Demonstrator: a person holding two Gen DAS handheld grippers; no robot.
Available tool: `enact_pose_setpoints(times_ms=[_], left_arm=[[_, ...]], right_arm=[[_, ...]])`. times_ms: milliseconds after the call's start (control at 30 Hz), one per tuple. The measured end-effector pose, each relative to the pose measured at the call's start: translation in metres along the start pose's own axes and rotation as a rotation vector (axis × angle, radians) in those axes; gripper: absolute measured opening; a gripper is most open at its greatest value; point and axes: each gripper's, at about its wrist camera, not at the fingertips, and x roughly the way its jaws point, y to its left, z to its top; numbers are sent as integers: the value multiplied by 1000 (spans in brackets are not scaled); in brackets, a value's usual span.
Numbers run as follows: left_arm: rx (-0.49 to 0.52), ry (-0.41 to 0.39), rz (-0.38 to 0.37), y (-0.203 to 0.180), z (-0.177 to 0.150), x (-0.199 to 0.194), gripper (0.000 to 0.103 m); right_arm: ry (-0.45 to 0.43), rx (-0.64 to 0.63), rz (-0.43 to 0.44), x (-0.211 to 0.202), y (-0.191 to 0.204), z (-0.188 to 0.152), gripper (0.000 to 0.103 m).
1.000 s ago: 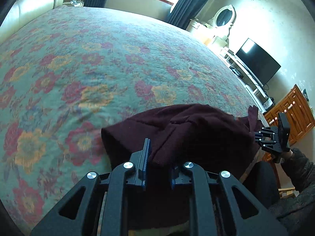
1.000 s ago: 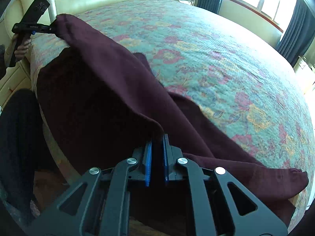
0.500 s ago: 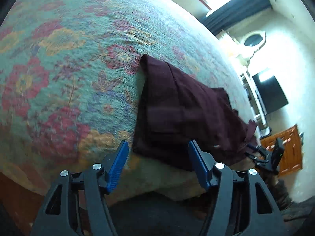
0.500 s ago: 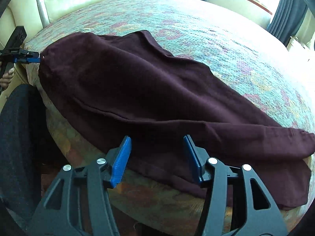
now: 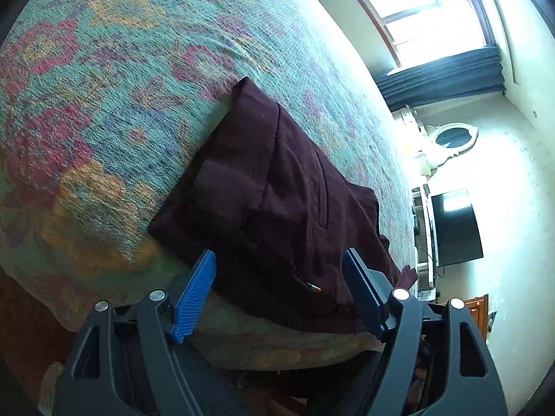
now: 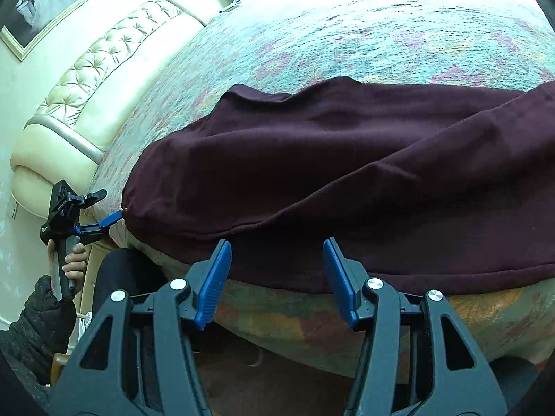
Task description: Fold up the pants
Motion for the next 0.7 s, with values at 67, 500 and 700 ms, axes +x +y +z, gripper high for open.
enact_pose_setpoints(times_ms=[67,500,700], left_arm=[[0,-16,-1,-1,2,2,76],[-50,-92,49,-9,5,16,78],[43,-107,256,-22,2,24,32]], right_arm=[[5,9,13,3,-1,-1,55],[-9,257,110,18,-26,0,58],[-49,424,106,19,-43,3,58]])
